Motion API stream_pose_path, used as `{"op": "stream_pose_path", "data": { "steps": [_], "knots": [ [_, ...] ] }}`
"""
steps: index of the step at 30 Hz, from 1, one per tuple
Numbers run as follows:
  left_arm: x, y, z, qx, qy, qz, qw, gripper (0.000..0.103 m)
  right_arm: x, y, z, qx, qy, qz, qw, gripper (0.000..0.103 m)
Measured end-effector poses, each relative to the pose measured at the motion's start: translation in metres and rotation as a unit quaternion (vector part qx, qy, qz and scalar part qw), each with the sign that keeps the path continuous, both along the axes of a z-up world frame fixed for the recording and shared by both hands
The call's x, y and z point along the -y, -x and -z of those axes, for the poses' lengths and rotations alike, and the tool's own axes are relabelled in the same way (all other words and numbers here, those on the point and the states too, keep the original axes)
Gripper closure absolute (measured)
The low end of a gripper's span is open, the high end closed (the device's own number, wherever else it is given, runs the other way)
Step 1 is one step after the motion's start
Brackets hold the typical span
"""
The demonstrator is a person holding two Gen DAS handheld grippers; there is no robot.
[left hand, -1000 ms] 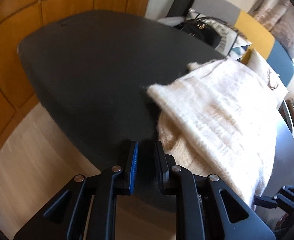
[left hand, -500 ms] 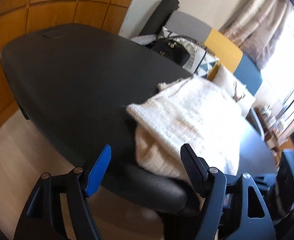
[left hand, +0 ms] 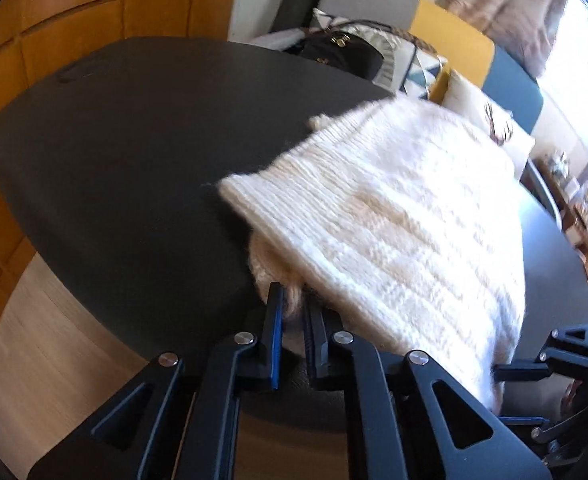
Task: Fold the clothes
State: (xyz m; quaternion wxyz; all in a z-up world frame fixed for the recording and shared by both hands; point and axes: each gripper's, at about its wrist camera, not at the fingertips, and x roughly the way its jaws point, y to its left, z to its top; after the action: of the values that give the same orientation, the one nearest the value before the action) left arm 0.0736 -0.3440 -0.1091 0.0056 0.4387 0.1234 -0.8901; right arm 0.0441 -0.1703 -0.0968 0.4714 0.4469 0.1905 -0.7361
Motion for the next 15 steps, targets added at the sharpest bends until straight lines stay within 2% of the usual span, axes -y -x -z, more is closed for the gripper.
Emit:
{"op": "stream_pose_path", "data": {
  "steps": [2, 3, 5, 8, 11, 13, 15],
  "knots": [
    [0.006, -0.004, -0.008, -0.018, 0.012, -0.039, 0.9990, 0.095, -0.010, 0.004, -0.013, 0.006, 0.032, 0.024, 0.999, 0.069],
    [0.010, -0.005, -0.012, -0.022, 0.021, -0.041, 0.9987, 0.095, -0.015, 0.007, -0.021, 0.013, 0.052, 0.032, 0.998, 0.069],
    [0.010, -0.002, -0.007, -0.012, 0.051, -0.042, 0.9978, 0.096, -0.018, 0.010, -0.027, 0.013, 0.057, 0.040, 0.998, 0.069],
    [0.010, 0.003, 0.010, 0.024, 0.062, -0.027, 0.9974, 0.095, -0.009, 0.012, -0.018, 0.003, 0.036, 0.040, 0.999, 0.068],
    [0.009, 0.003, 0.007, 0.025, 0.076, -0.044, 0.9959, 0.093, -0.001, 0.014, -0.010, 0.009, 0.030, 0.030, 0.999, 0.068],
    [0.016, -0.003, 0.000, 0.027, 0.074, -0.061, 0.9950, 0.093, 0.010, 0.004, 0.006, -0.006, -0.028, 0.003, 1.000, 0.068],
    [0.021, -0.009, -0.007, 0.030, 0.079, -0.079, 0.9933, 0.092, 0.011, -0.006, 0.004, -0.027, -0.041, -0.019, 0.999, 0.067]
  ]
}}
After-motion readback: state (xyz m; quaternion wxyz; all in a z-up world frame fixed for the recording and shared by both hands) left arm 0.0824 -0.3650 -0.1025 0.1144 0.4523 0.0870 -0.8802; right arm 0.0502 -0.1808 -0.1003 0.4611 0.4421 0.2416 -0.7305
